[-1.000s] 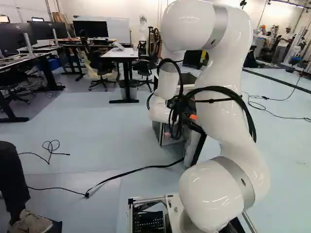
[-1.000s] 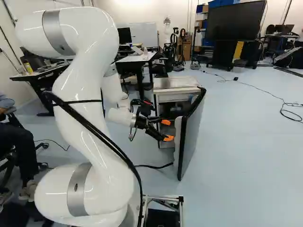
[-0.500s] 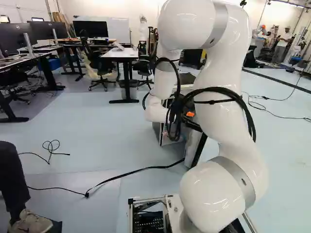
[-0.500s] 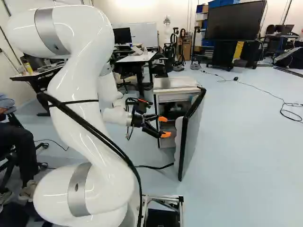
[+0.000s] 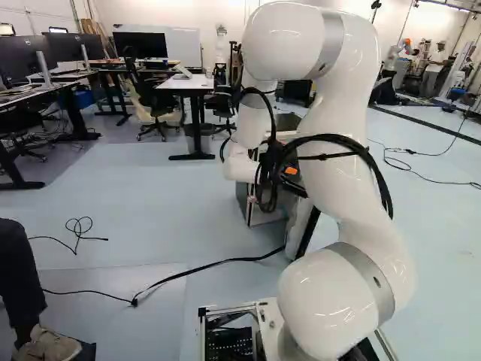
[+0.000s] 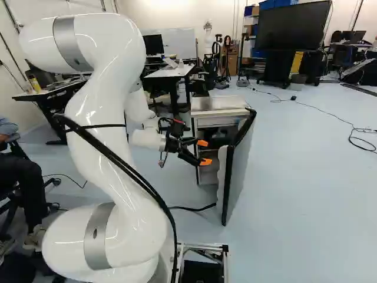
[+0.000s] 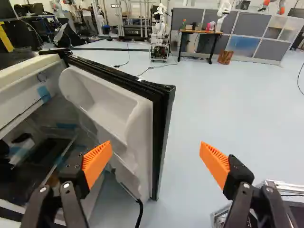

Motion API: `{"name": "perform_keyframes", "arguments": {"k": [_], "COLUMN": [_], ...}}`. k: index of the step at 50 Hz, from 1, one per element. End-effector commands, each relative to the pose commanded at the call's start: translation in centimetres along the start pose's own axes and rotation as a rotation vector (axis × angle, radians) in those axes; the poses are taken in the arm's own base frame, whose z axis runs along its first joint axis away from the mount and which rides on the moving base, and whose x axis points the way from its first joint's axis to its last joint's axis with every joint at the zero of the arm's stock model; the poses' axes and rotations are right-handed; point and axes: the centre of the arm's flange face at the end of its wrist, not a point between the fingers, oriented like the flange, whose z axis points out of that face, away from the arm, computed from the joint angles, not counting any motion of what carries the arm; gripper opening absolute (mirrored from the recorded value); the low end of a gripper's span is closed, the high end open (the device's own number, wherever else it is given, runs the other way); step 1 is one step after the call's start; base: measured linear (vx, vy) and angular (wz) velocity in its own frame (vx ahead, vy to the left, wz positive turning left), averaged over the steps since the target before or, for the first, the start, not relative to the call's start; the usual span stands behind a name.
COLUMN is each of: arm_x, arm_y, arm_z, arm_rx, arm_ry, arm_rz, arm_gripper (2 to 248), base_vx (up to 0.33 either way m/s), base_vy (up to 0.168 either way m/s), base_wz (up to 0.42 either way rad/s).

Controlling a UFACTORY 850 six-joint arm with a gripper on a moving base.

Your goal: Open the fridge door

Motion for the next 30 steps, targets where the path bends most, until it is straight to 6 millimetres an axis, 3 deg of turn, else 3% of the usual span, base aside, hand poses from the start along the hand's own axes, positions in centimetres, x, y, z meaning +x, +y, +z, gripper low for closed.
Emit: {"name": "perform_keyframes", "arguments": {"k": [12,30], "arm_x": [0.8,2.3], "arm_y": [-2.1,-2.8], "arm_z": [1.9,5.4], "arm_rx": [-0.034,-0.108], "arm_ry": [-0.001,0.015], "arm_rz": [0.048,0.094], "arm_gripper": [247,247], "base_vx": [0.000,0.000], "base_vy": [0.000,0.000], "base_wz": [0.000,0.000]}}
